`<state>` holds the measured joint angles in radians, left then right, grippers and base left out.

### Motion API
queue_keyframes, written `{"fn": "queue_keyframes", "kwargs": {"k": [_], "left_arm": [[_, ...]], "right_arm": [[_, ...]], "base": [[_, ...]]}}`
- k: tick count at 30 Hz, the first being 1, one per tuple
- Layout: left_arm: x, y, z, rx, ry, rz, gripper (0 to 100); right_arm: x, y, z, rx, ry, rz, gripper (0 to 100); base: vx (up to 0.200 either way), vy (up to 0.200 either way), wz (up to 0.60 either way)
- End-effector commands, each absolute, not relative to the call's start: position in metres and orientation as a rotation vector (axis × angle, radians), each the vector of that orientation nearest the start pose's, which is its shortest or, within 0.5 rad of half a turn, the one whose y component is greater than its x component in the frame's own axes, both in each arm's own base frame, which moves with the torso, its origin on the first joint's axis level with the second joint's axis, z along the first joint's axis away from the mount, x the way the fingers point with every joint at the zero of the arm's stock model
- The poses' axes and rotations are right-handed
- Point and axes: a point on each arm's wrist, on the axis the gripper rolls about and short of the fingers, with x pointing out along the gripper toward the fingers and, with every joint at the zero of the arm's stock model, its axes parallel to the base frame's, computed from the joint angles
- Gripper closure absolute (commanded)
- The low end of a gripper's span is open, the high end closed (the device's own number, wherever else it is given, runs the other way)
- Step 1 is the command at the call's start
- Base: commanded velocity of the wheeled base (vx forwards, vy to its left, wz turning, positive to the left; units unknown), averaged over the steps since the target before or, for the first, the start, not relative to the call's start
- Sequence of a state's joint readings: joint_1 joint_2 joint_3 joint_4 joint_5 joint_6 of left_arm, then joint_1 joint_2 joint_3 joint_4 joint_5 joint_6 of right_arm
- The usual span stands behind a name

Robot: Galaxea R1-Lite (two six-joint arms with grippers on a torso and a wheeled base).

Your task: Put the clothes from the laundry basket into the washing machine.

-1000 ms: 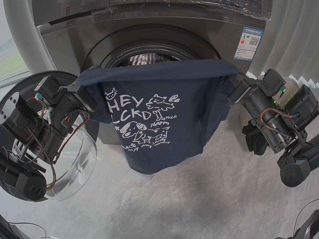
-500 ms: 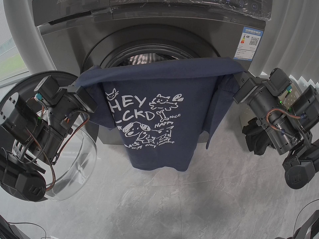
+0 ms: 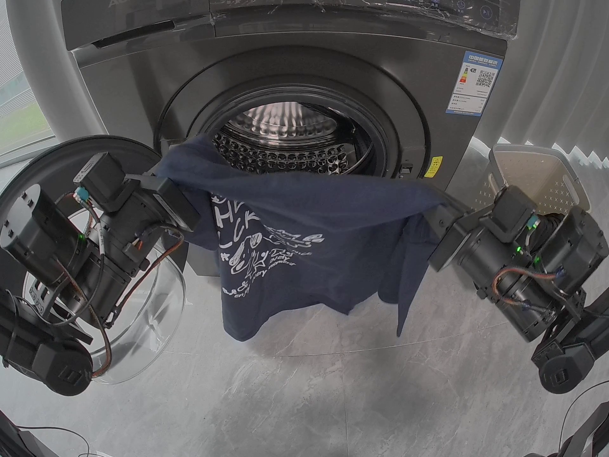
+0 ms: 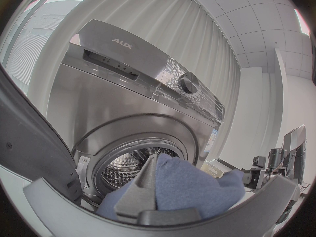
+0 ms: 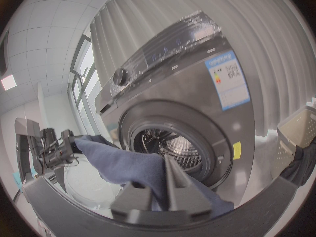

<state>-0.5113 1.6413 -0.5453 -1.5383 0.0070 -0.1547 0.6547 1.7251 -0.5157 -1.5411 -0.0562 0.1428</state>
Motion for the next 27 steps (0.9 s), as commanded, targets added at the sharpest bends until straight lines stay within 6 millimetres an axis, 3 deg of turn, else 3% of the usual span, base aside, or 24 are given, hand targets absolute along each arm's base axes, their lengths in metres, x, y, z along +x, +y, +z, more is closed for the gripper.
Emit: {"fn": "queue_keyframes", "kwargs": {"k": [1,7,10,13,20,27], "left_arm": [[0.227,-0.132,0.218,-0.261,-0.378,-0.548,100],[0.222,-0.145,0.217,-0.27,-0.374,-0.594,100],[0.22,-0.146,0.217,-0.268,-0.37,-0.617,100],[0.216,-0.147,0.217,-0.266,-0.37,-0.637,100],[0.207,-0.151,0.223,-0.278,-0.388,-0.677,100],[0.199,-0.15,0.231,-0.287,-0.42,-0.709,100]], "right_arm": [[0.217,0.173,0.169,0.225,-0.176,0.639,0],[0.199,0.191,0.147,0.208,-0.075,0.726,0],[0.22,0.212,0.115,0.165,0.005,0.722,0],[0.234,0.228,0.097,0.152,0.036,0.726,0],[0.268,0.26,0.077,0.159,0.0,0.723,0],[0.288,0.275,0.062,0.166,-0.017,0.714,0]], "base": [[0.0,0.0,0.0],[0.0,0.0,0.0],[0.0,0.0,0.0],[0.0,0.0,0.0],[0.0,0.0,0.0],[0.0,0.0,0.0]]}}
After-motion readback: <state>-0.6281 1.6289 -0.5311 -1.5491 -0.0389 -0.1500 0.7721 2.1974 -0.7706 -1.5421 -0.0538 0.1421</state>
